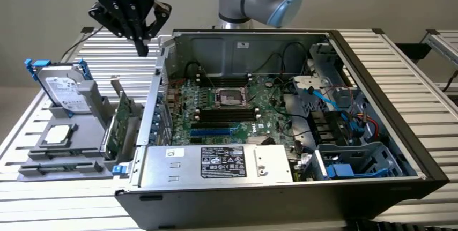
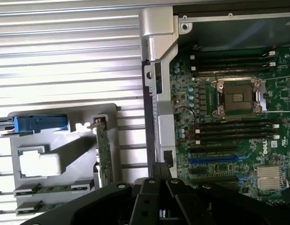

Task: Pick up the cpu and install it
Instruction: 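Reach for the cpu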

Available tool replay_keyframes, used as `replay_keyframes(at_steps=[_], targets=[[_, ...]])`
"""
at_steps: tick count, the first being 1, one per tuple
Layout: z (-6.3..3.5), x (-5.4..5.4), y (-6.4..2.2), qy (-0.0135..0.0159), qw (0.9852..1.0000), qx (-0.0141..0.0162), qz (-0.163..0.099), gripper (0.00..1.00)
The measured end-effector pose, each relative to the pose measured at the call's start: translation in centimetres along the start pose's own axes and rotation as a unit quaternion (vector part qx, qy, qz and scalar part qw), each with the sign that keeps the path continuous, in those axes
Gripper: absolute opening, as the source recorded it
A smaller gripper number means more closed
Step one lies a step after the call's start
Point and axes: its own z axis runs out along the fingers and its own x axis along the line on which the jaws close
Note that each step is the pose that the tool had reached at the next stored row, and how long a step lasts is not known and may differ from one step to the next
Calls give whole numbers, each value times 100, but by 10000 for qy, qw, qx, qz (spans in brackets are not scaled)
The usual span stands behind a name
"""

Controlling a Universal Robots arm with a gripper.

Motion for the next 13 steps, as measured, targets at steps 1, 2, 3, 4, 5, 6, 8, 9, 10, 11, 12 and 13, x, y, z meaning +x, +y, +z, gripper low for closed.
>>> replay_keyframes(at_steps=[1,2,3,4,5,6,8,9,10,11,12,13], targets=[[5,44,-15,0,10000,0,0,11],[9,92,-32,0,10000,0,0,11],[13,136,-47,0,10000,0,0,11],[18,181,-59,0,10000,0,0,11],[24,225,-72,0,10000,0,0,11],[29,268,-84,0,10000,0,0,11],[39,360,-113,0,10000,0,0,11],[45,404,-127,0,10000,0,0,11],[51,449,-141,0,10000,1,0,11],[58,493,-155,0,10000,0,0,11],[64,537,-168,1,10000,1,0,11],[71,581,-183,0,10000,0,-1,11]])
